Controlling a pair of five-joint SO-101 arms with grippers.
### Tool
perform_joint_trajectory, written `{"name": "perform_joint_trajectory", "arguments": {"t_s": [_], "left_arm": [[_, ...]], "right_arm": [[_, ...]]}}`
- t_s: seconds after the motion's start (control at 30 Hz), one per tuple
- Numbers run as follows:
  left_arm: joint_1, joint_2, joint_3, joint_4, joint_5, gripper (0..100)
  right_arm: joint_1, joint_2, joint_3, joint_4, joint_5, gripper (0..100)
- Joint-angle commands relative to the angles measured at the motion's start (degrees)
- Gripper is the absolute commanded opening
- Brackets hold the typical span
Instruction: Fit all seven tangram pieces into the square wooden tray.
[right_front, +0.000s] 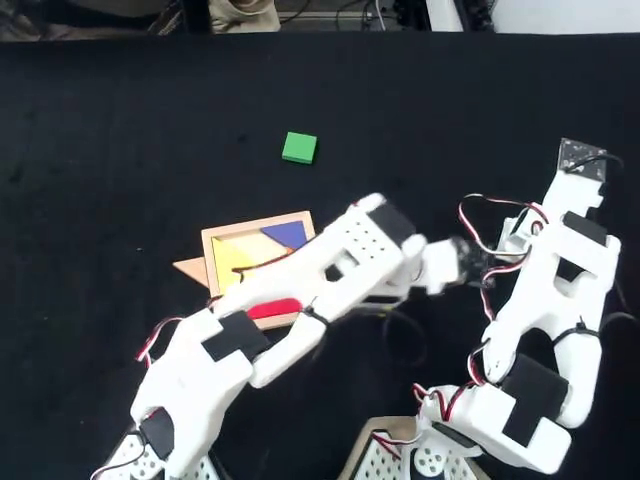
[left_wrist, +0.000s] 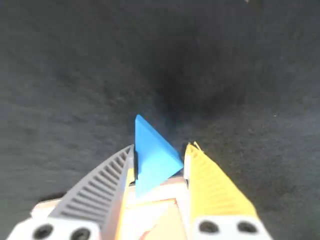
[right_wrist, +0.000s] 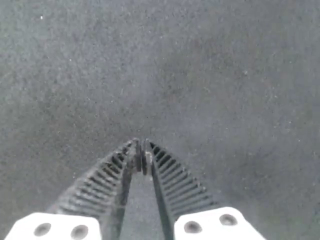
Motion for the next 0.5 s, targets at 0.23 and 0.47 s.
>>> {"name": "perform_joint_trajectory", "arguments": {"t_s": [0.23,0.47], "left_arm": [[-15.2,-1.0,-23.1,17.5,-0.8,6],[-25.3,-3.4,-21.2,19.8,-2.4,6]], "right_arm": [[0.6,0.0,-3.4,-1.0,-0.5,1.1],[0.5,0.0,-3.4,-1.0,-0.5,1.1]]}}
